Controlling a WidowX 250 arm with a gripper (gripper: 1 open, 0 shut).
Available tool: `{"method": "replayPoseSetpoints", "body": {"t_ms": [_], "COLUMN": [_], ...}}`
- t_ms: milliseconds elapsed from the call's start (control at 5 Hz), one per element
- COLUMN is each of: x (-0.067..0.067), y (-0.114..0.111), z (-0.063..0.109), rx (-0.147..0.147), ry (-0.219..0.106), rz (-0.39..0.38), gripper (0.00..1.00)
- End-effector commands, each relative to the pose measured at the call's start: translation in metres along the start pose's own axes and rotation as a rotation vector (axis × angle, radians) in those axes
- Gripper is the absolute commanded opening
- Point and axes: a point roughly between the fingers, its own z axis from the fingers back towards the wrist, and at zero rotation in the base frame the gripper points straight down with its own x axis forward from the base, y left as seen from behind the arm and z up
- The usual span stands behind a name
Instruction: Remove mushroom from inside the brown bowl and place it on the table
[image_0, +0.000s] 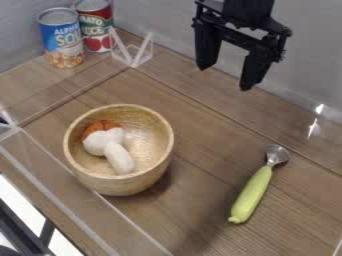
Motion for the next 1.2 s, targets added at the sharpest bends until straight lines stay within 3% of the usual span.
{"method": "replayPoseSetpoints", "body": {"t_ms": [0, 400, 600, 1000], "x": [-0.003, -0.015, -0.030, -0.064], "y": [0.003, 0.018, 0.037, 0.098], "z": [-0.006, -0.015, -0.013, -0.013], "rx": [-0.002, -0.005, -0.010, -0.010], "ry": [0.013, 0.027, 0.017, -0.034], "rz": [0.006, 0.037, 0.087, 0.151], "gripper": [1.00, 1.00, 1.00, 1.00]}}
